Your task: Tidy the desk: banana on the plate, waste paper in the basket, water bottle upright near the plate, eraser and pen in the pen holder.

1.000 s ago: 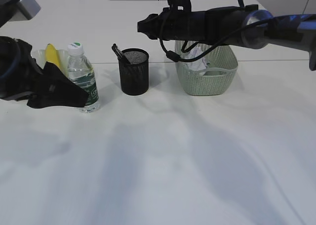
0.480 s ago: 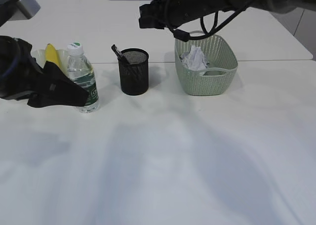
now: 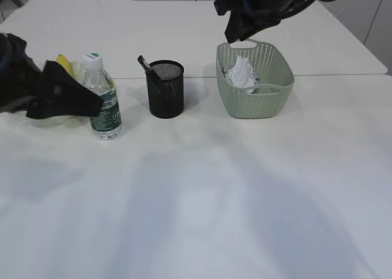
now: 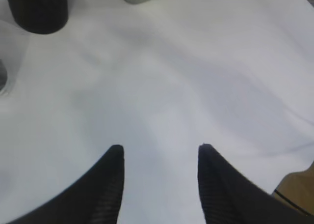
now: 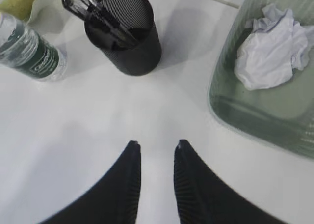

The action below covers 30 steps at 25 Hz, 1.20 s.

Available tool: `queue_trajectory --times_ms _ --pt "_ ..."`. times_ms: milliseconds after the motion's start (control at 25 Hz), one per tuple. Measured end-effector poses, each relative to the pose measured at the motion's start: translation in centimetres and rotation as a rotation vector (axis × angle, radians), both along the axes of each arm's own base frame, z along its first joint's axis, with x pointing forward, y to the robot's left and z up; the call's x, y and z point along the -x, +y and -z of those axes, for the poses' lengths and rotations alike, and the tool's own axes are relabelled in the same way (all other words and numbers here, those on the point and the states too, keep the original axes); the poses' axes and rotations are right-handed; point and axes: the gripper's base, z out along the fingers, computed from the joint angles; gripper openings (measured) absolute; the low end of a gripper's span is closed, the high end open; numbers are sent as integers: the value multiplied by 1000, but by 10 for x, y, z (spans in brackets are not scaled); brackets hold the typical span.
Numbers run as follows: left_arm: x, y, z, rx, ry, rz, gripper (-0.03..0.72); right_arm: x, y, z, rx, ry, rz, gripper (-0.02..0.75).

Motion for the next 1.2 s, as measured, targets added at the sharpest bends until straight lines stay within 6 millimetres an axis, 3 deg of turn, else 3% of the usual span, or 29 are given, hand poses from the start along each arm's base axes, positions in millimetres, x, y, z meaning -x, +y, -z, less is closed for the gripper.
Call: queue_trajectory --times_ms 160,360,720,960,1200 --pt "2 21 -15 38 -30 -105 348 19 -7 -8 44 75 -10 178" --pt "10 56 -29 1 -55 -253 345 38 -17 7 100 153 -2 179" --pt "50 107 -47 -217 -54 -560 344 92 -43 21 112 143 48 179" --pt "83 120 -61 -311 -99 -649 344 130 -58 8 91 72 66 179" --pt "107 123 -67 -332 -107 -671 344 151 -65 -17 64 -8 72 179"
